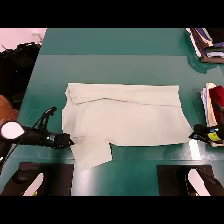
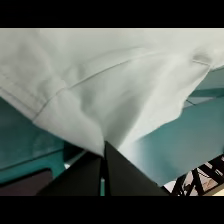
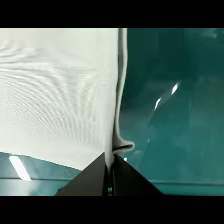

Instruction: Fold the shirts.

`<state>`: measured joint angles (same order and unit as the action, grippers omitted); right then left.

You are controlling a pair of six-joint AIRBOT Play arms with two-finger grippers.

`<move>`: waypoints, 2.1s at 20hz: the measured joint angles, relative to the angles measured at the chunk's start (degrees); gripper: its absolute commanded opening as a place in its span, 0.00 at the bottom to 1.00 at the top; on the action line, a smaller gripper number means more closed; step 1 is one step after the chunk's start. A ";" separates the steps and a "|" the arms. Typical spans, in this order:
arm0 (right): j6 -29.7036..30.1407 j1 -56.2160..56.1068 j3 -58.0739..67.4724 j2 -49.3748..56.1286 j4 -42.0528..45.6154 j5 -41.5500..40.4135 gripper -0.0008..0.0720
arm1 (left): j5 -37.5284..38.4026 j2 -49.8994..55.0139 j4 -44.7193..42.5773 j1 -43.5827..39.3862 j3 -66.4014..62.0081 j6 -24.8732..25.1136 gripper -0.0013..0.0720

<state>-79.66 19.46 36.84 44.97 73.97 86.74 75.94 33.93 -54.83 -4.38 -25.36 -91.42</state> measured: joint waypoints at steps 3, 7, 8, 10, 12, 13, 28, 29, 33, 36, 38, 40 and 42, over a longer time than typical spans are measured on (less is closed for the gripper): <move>-0.92 0.11 2.78 -3.76 0.85 1.75 0.04 | 0.42 -3.61 -2.19 -1.20 -4.17 -3.63 0.04; -1.49 -3.23 10.34 1.44 0.66 -0.55 0.04 | -6.21 2.69 -5.27 -1.73 -11.74 -2.27 0.05; -1.64 -4.50 12.85 4.24 0.63 -1.57 0.04 | -8.37 5.73 -5.73 -1.75 -13.94 -1.25 0.05; -1.75 -6.82 17.88 10.45 0.61 -3.52 0.04 | -12.46 13.77 -6.34 -1.86 -19.06 1.16 0.05; -1.88 -9.11 23.65 17.86 0.57 -5.14 0.04 | -16.17 23.10 -6.75 -1.88 -25.22 3.39 0.05; -1.88 -10.10 26.45 21.38 0.55 -5.68 0.04 | -17.46 27.32 -6.93 -1.88 -28.28 4.15 0.05; 3.37 -5.01 49.20 50.80 -16.65 -4.13 0.76 | -19.96 54.64 -8.68 -1.33 -54.18 7.74 0.04; 4.26 -3.63 47.87 50.77 -17.05 -3.80 0.79 | -18.51 54.75 -8.66 -1.33 -54.47 7.80 0.05; 8.26 1.64 40.76 51.17 -19.54 -3.15 0.77 | -15.52 54.93 -5.92 -1.51 -55.10 7.85 0.05; 11.08 3.32 36.65 53.11 -23.30 -3.32 0.77 | -15.30 55.04 -3.45 -3.91 -55.23 7.87 0.05; 12.33 2.82 35.36 54.45 -25.70 -3.41 0.55 | -16.52 55.17 -2.78 -6.62 -55.28 7.87 0.05; 13.18 1.49 34.69 55.41 -26.60 -4.39 0.30 | -18.88 55.49 -2.23 -9.88 -55.30 7.85 0.05; 14.27 -0.17 34.64 55.93 -26.91 -5.95 0.04 | -22.27 56.35 -1.77 -13.33 -55.39 7.41 0.05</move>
<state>-65.39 19.29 71.48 100.90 47.07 80.79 53.67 90.28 -56.60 -17.72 -80.75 -84.01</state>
